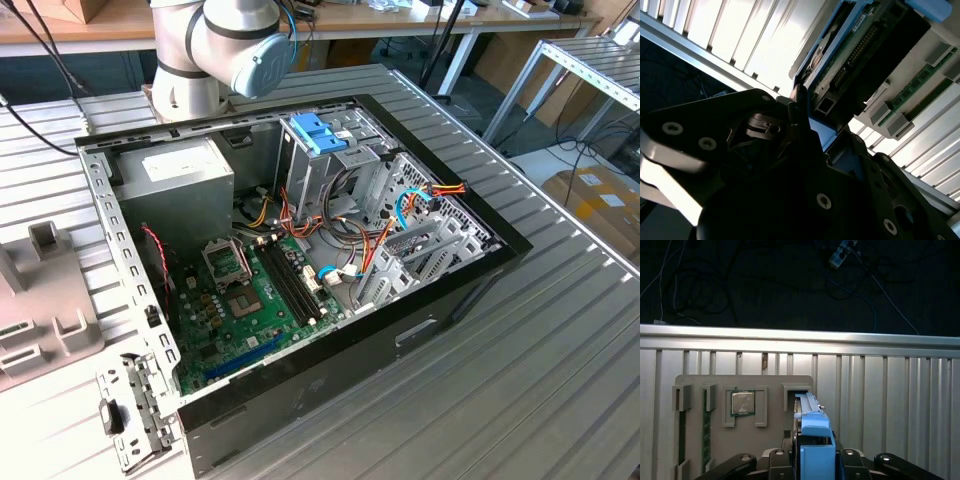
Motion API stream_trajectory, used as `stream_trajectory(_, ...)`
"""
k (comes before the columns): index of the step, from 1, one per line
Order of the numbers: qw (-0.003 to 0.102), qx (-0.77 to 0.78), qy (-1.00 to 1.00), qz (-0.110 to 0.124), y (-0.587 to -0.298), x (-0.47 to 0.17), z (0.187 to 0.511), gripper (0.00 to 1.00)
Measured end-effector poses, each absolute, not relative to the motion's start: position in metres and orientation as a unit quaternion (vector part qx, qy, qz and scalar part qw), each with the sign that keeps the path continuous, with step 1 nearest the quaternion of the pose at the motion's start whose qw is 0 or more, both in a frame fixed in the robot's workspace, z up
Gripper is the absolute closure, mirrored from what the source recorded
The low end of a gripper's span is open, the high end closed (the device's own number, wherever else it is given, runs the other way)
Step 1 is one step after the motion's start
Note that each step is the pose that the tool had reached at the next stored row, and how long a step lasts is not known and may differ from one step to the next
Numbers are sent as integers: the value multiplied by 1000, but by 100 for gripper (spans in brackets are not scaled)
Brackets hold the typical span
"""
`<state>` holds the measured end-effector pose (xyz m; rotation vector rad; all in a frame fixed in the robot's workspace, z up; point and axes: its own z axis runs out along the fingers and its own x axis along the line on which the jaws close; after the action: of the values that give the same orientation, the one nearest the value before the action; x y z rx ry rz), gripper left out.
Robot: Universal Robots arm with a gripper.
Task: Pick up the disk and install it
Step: 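Pick up the disk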
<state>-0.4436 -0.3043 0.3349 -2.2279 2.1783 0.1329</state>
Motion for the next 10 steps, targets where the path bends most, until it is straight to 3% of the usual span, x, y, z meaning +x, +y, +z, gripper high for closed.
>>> stream_trajectory(10, 13, -714, 698, 44, -304, -444, 345, 63)
